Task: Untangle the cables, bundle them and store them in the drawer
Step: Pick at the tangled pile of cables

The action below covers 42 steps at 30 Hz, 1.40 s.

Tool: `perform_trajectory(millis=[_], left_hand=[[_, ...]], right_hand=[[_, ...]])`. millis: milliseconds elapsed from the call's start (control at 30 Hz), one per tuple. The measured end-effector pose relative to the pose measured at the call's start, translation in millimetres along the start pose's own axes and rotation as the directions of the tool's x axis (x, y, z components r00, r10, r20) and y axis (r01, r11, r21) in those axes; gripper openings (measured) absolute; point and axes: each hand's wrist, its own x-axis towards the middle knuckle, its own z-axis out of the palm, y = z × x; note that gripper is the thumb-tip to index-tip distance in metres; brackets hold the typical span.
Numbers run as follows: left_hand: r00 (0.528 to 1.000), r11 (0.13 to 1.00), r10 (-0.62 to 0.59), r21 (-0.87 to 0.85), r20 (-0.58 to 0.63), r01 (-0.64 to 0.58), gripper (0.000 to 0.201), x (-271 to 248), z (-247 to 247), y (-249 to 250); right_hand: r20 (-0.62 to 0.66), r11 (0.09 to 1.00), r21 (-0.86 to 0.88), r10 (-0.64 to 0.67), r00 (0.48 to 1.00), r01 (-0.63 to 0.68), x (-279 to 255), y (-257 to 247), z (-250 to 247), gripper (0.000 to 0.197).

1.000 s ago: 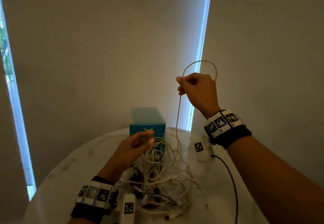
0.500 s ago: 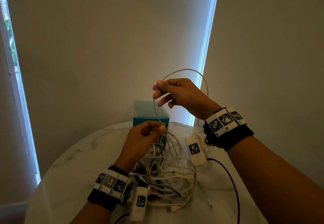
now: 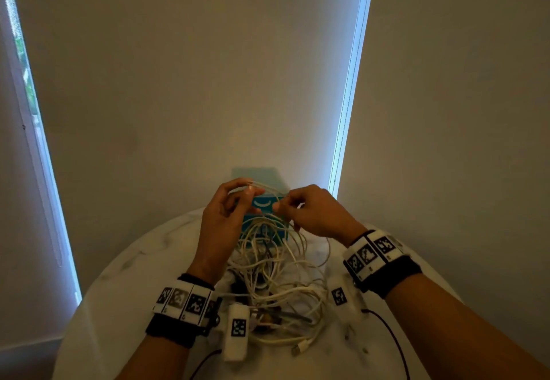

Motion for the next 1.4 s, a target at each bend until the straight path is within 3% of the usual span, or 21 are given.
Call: perform_trajectory(millis=[67,167,300,433,600,700,833,967,1167,1267,1400], left_hand=[[0.993,0.996,-0.09,0.013,0.083,0.089,0.04,0,0,0],[0.946,0.966,-0.239,0.155,0.219,0.209,0.056,0,-2,-5],[0.896,0.937,-0.299,0.278,0.328,0.211,0.04,0,-4,-12],[0.911,0.936,-0.278,0.298,0.305,0.186,0.025,1,-4,-13],[0.925,0.927,-0.252,0.345,0.283,0.147,0.026,2,-6,-19],[0.94,0.925,-0.205,0.368,0.272,0.095,0.029,1,0,-16],[0.956,0.915,-0.104,0.403,0.276,-0.016,0.021,-2,9,-20],[0.972,0.941,-0.073,0.339,0.224,-0.008,0.014,-3,17,-24],[0.98,0.953,-0.109,0.299,0.169,0.054,0.012,0,19,-27],[0.997,0.972,-0.05,0.231,0.053,0.037,0.013,2,13,-28],[0.996,0.991,-0.015,0.129,-0.083,0.026,0.016,9,4,-29]], right_hand=[[-0.123,0.997,0.071,-0.01,0.992,0.018,6,-3,-11,0.022],[-0.13,0.995,0.09,-0.04,0.991,0.052,10,-9,-26,0.028],[-0.375,0.948,0.314,0.071,0.924,0.054,14,-16,-52,0.031],[-0.423,0.906,0.415,0.107,0.9,0.087,16,-22,-65,0.027],[-0.362,0.847,0.518,0.087,0.928,0.123,17,-35,-74,0.028],[-0.184,0.845,0.526,0.002,0.983,0.097,18,-48,-69,0.03],[-0.183,0.816,0.563,-0.036,0.982,0.135,17,-57,-62,0.031],[-0.098,0.774,0.624,-0.059,0.993,0.107,11,-55,-53,0.032],[-0.061,0.618,0.779,-0.091,0.994,0.104,8,-57,-58,0.035],[-0.024,0.717,0.696,-0.024,0.999,0.034,6,-45,-52,0.03],[0.166,0.95,0.302,0.035,0.985,-0.084,-15,-9,-5,0.029]])
